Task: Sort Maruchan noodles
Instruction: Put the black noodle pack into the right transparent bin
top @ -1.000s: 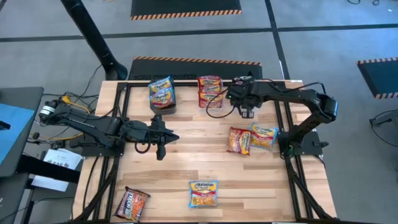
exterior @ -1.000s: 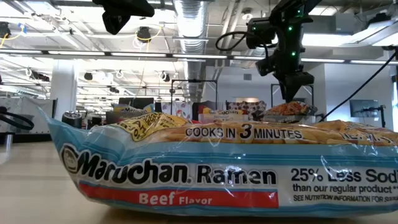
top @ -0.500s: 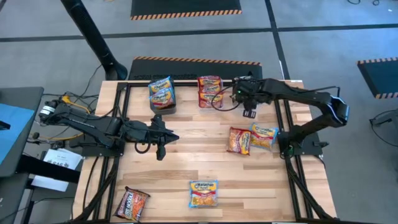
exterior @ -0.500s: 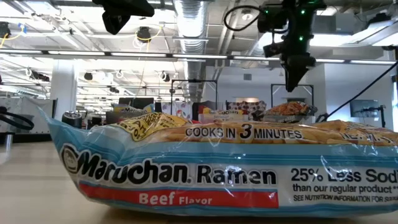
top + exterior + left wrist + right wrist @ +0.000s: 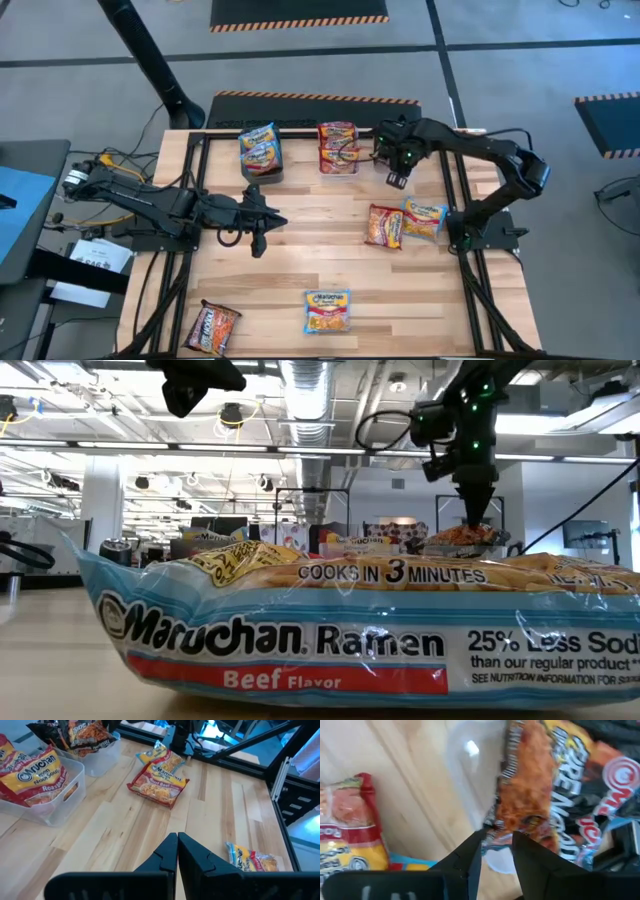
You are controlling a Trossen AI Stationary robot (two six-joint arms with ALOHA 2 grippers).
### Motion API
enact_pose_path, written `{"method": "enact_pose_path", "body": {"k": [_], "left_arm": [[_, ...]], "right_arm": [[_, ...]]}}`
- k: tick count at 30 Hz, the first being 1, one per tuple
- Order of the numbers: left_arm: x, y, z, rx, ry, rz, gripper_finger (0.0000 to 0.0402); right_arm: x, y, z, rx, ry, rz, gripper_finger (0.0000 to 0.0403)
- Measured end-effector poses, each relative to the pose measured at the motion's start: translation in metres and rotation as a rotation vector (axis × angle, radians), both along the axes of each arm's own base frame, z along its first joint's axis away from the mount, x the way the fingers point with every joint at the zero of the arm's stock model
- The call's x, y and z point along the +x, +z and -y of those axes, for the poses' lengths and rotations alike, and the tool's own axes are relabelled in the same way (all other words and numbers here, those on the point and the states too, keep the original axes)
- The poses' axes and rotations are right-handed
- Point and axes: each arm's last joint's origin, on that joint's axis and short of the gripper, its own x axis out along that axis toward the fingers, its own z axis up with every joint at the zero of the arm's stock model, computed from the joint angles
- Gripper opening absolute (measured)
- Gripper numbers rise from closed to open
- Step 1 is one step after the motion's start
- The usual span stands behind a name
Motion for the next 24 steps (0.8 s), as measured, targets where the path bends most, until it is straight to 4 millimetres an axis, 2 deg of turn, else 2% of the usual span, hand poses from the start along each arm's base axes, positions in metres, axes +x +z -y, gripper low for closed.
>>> {"method": "enact_pose_path", "body": {"k": [10, 14, 24], "left_arm": [[0.000, 0.000, 0.000, 0.002, 0.000, -0.005, 0.0000], [0.000, 0.000, 0.000, 0.002, 0.000, -0.005, 0.0000], [0.000, 0.000, 0.000, 0.013, -0.001, -0.006, 0.0000]], "right_arm": [[-0.002, -0.024, 0.023, 0.047, -0.080, -0.086, 0.0121], [-0.003, -0.034, 0.031, -0.017, -0.128, -0.170, 0.0120], [0.004, -0.053, 0.034, 0.003, -0.093, -0.245, 0.0117]]}}
